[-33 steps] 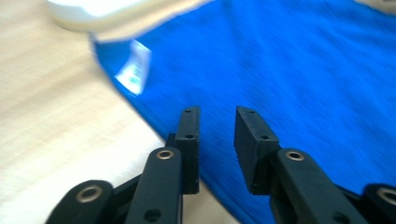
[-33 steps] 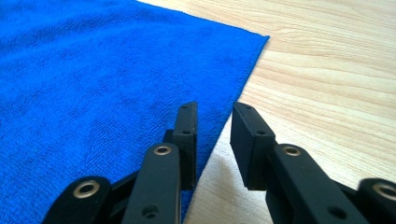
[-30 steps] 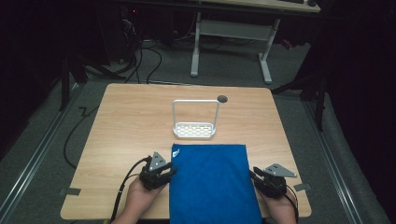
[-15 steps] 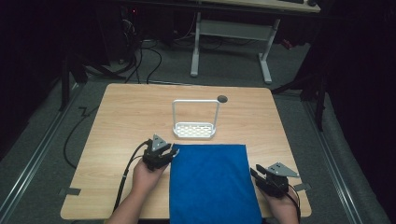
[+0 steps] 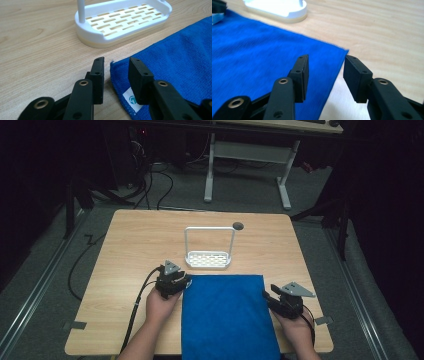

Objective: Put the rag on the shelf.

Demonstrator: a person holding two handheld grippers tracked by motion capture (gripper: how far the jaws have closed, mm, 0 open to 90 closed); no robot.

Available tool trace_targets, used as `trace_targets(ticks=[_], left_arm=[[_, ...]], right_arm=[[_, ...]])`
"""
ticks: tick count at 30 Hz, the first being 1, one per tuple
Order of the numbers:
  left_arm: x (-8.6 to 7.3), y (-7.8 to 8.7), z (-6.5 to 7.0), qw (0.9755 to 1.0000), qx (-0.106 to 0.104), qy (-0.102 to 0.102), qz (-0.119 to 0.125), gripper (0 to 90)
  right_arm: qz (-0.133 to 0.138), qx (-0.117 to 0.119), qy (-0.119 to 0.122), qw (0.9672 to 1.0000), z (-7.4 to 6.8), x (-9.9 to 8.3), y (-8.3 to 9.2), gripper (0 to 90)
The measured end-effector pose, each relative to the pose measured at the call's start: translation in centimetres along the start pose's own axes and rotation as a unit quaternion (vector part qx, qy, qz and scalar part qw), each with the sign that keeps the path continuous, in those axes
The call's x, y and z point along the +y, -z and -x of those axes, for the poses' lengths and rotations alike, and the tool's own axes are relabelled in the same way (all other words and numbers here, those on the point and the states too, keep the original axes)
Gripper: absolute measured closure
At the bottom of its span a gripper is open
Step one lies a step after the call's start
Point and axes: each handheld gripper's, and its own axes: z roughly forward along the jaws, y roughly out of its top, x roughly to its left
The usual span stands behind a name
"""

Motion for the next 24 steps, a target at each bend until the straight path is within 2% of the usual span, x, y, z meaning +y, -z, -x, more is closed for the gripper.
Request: trace_targets(ticks=[2,4,5,7,9,10,11,12,15,19,21,24], left_arm=[[0.1,-0.2,0.0,1.0,-0.004,0.001,-0.009,66.8],[0.3,-0.6,0.1,0.9994,-0.006,-0.013,-0.031,65.7],[0.3,-0.7,0.2,0.9994,-0.005,-0.015,-0.031,65.3],[0.3,-0.7,0.2,0.9995,-0.007,-0.012,-0.03,65.4],[0.3,-0.7,0.1,0.9995,-0.008,-0.01,-0.03,66.2],[0.3,-0.7,0.1,0.9994,-0.009,-0.011,-0.031,66.2],[0.4,-0.7,0.2,0.9994,-0.006,-0.013,-0.03,67.1],[0.4,-0.7,0.2,0.9994,-0.006,-0.013,-0.03,67.5],[0.4,-0.8,0.2,0.9995,-0.005,-0.011,-0.03,70.7],[0.4,-0.8,0.3,0.9994,-0.001,-0.016,-0.031,74.0],[0.4,-0.8,0.4,0.9992,0.004,-0.022,-0.032,75.5],[0.3,-0.8,0.5,0.9991,0.002,-0.026,-0.032,79.0]], right_arm=[[-0.001,-0.003,-0.004,1.0,0.4,0.7,-0.7,55.5],[-0.008,-0.005,-0.016,0.9998,0.9,1.3,-1.4,55.4],[-0.02,-0.015,-0.021,0.9994,1.4,1.8,-2.2,55.7],[-0.021,-0.02,-0.02,0.9994,1.6,1.9,-2.6,56.7],[-0.042,-0.022,-0.036,0.9982,2.3,2.4,-4.0,56.9],[-0.042,-0.022,-0.036,0.9982,2.3,2.4,-4.0,56.9],[-0.052,-0.024,-0.039,0.9976,2.6,2.5,-4.9,57.2],[-0.052,-0.024,-0.039,0.9976,2.6,2.5,-4.9,57.2],[-0.072,-0.022,-0.049,0.9959,2.9,2.6,-6.3,56.4],[-0.081,-0.021,-0.05,0.9952,2.9,2.6,-7.1,54.7],[-0.083,-0.028,-0.046,0.9951,2.8,2.5,-7.4,52.9],[-0.086,-0.03,-0.042,0.995,2.7,2.3,-7.7,50.9]])
